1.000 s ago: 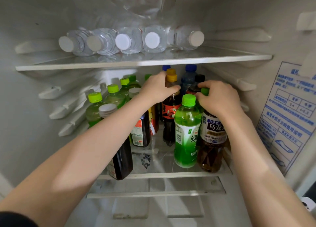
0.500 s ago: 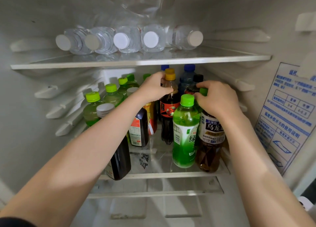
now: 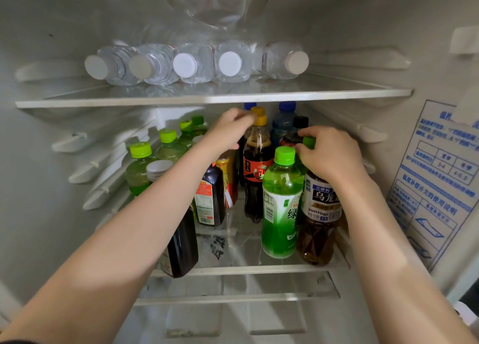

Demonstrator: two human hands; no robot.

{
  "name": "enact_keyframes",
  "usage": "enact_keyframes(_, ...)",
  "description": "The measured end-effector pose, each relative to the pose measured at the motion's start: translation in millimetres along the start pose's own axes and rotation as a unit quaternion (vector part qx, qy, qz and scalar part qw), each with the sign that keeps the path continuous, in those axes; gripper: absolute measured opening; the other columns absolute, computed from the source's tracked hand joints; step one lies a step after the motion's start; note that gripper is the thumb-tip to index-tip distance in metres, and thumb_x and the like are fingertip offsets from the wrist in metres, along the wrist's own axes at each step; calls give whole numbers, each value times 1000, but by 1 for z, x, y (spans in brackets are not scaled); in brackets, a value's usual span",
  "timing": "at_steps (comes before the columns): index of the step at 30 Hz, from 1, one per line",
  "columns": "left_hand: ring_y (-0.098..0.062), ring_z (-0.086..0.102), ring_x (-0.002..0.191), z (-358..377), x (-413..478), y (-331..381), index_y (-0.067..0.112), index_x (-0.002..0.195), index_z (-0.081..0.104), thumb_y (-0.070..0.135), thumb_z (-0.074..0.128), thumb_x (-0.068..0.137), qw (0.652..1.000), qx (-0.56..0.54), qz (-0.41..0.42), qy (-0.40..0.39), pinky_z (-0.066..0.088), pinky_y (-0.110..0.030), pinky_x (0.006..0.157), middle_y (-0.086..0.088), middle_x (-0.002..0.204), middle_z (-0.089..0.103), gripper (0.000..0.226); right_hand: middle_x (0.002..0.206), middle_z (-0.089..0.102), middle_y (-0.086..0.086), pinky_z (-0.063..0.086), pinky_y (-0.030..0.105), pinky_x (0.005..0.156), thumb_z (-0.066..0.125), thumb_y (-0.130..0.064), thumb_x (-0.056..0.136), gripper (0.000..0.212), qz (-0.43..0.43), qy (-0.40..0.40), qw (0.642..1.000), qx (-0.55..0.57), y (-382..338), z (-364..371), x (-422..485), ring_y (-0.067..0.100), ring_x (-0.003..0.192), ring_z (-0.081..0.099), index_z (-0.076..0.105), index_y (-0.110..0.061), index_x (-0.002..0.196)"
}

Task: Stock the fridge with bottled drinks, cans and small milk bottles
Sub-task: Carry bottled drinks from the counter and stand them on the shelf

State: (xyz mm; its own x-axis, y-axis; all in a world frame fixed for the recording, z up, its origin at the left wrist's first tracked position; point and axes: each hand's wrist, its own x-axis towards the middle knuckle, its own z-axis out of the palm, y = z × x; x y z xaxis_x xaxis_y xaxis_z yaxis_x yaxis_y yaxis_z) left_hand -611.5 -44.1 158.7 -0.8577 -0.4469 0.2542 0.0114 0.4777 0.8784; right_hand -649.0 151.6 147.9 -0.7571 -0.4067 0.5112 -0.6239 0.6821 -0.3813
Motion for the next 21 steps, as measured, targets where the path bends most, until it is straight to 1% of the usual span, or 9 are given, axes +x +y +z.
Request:
enact_keyframes(2, -12, 53, 88, 0, 8, 4, 28, 97, 54, 32, 41, 99, 997, -43, 0, 70, 49, -34, 79, 6, 94, 52, 13, 124, 62, 5, 45, 31, 80, 56, -30, 90, 38, -1, -2, 1000, 3, 0, 0, 0, 27, 110, 57, 57, -26, 128)
enact_keyframes(3, -15, 52, 83, 1, 13, 5, 28, 86, 52, 27, 40, 99, 995, -39, 6, 90, 48, -37, 81, 3, 88, 52, 18, 124, 62, 5, 45, 31, 81, 55, -30, 90, 38, -2, -3, 1000, 4, 0, 0, -1, 27, 110, 57, 57, -26, 128)
enact_keyframes(7, -17, 52, 78, 7, 31, 10, 21, 77, 52, 14, 51, 94, 998, -20, -34, 58, 45, -31, 74, 0, 80, 54, 18, 125, 62, 5, 46, 32, 84, 56, -29, 90, 38, -1, -1, 1000, 11, 1, -1, -2, 26, 112, 57, 57, -26, 128)
enact_keyframes(10, -21, 58, 97, 9, 38, 11, 19, 96, 52, 12, 54, 93, 997, -15, -81, -10, 49, -41, 92, -5, 98, 60, 9, 126, 61, 5, 46, 33, 86, 56, -29, 90, 38, -5, -2, 1000, 9, 1, 0, -1, 27, 113, 56, 57, -26, 128)
enact_keyframes(12, -26, 59, 106, 10, 39, 10, 16, 110, 54, 9, 53, 93, 996, 2, -86, -37, 49, -46, 95, -10, 107, 61, 18, 126, 61, 5, 45, 33, 85, 56, -29, 90, 38, -5, -2, 1000, 12, 1, 1, 0, 27, 113, 56, 57, -26, 128)
enact_keyframes(13, -27, 60, 105, 11, 39, 9, 13, 117, 55, 8, 52, 94, 996, 28, -76, -43, 51, -44, 92, -12, 108, 61, 24, 126, 61, 5, 45, 32, 85, 56, -29, 90, 38, -5, -1, 1000, 14, 1, 1, 0, 27, 113, 56, 57, -26, 128)
enact_keyframes(16, -21, 57, 85, 13, 38, 9, 11, 125, 53, 9, 48, 95, 992, 114, -39, -46, 49, -28, 63, -8, 96, 58, 31, 126, 61, 4, 45, 31, 85, 56, -29, 89, 38, -6, 4, 1000, 12, 2, 1, 0, 26, 113, 56, 58, -26, 127)
enact_keyframes(17, -21, 57, 83, 12, 38, 9, 10, 125, 53, 7, 46, 96, 991, 118, -36, -50, 51, -29, 62, -8, 95, 58, 30, 126, 61, 4, 45, 31, 85, 56, -29, 89, 38, -7, 5, 1000, 12, 2, 2, 0, 26, 113, 56, 58, -26, 127)
enact_keyframes(21, -29, 60, 98, 5, 42, 7, 6, 127, 51, 2, 45, 95, 991, 117, -53, -44, 53, -45, 88, -15, 109, 59, 33, 125, 62, 4, 45, 31, 84, 56, -30, 90, 37, -9, 10, 1000, 9, 1, 2, 1, 26, 112, 56, 59, -26, 126)
